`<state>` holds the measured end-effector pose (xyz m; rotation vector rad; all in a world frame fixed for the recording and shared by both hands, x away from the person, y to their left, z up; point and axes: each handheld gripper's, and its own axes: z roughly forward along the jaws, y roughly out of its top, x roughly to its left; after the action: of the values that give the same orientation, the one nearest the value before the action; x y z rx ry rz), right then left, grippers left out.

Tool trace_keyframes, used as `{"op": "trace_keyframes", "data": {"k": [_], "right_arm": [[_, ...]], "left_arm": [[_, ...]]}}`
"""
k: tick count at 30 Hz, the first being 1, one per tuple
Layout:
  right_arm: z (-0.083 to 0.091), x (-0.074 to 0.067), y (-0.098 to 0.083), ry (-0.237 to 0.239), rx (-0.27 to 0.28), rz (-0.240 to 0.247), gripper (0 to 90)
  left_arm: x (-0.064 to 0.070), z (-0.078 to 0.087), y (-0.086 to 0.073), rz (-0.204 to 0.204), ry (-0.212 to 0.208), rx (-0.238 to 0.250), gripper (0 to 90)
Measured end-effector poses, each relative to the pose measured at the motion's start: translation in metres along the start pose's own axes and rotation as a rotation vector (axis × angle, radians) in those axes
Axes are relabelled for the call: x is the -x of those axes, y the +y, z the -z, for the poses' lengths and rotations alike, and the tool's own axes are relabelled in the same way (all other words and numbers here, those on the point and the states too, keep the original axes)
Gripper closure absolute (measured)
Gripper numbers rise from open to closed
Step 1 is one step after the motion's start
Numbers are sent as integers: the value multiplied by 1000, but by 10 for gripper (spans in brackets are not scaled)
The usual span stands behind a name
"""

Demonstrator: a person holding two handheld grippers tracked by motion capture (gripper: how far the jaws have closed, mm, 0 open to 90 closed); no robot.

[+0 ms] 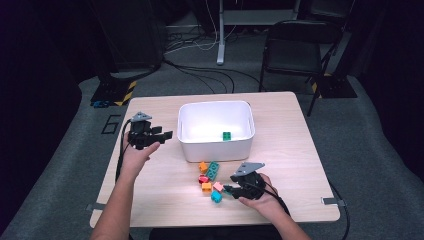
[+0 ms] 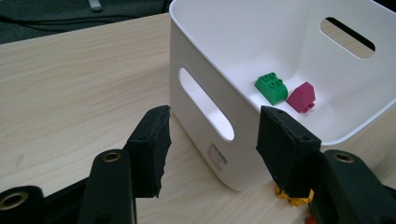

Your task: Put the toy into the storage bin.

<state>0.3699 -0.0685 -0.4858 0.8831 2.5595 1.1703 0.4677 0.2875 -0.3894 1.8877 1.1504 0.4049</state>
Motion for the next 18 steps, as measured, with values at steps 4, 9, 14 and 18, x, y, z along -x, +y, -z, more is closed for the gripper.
{"op": "trace_keyframes", "data": {"k": [4,9,14,18], "right_arm": [[-5,-3,0,3,-22,8,540],[-10,-3,-1,5,-40,20,554],[-14,-4,-3,7,-64,31,576],[-18,-3,-5,6,-84,29,613]], "left_arm": [[-1,1,0,-1,0,5,436],[-1,2,0,4,2,9,435],[0,3,1,2,1,12,435],[-1,3,1,3,2,11,435]]}}
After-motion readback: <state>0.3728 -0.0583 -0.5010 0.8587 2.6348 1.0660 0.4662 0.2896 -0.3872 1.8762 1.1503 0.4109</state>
